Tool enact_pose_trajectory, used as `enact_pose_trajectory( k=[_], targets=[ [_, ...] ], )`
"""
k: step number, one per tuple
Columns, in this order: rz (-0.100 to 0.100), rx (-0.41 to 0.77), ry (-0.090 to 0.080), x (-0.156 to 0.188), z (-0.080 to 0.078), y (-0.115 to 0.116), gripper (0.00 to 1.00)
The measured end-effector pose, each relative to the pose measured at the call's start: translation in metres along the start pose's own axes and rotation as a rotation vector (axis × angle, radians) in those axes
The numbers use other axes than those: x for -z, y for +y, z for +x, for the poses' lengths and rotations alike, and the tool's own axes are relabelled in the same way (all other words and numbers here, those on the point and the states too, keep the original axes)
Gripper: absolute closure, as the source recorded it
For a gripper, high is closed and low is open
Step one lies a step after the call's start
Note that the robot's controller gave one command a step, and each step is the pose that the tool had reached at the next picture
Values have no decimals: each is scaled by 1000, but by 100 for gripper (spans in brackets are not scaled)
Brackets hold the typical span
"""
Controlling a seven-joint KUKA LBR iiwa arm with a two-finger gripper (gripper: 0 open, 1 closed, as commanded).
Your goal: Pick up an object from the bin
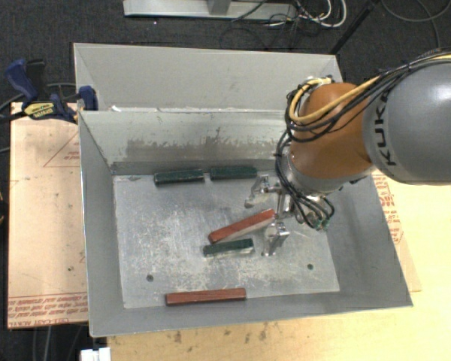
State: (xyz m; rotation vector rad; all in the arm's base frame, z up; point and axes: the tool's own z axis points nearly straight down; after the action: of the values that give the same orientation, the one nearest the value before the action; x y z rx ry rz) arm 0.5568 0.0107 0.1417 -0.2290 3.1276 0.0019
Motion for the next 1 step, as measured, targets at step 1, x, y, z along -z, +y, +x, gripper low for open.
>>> enact_pose_trajectory(
  k=[1],
  targets=[
    [0,238,-10,-63,-33,-28,100]
  ],
)
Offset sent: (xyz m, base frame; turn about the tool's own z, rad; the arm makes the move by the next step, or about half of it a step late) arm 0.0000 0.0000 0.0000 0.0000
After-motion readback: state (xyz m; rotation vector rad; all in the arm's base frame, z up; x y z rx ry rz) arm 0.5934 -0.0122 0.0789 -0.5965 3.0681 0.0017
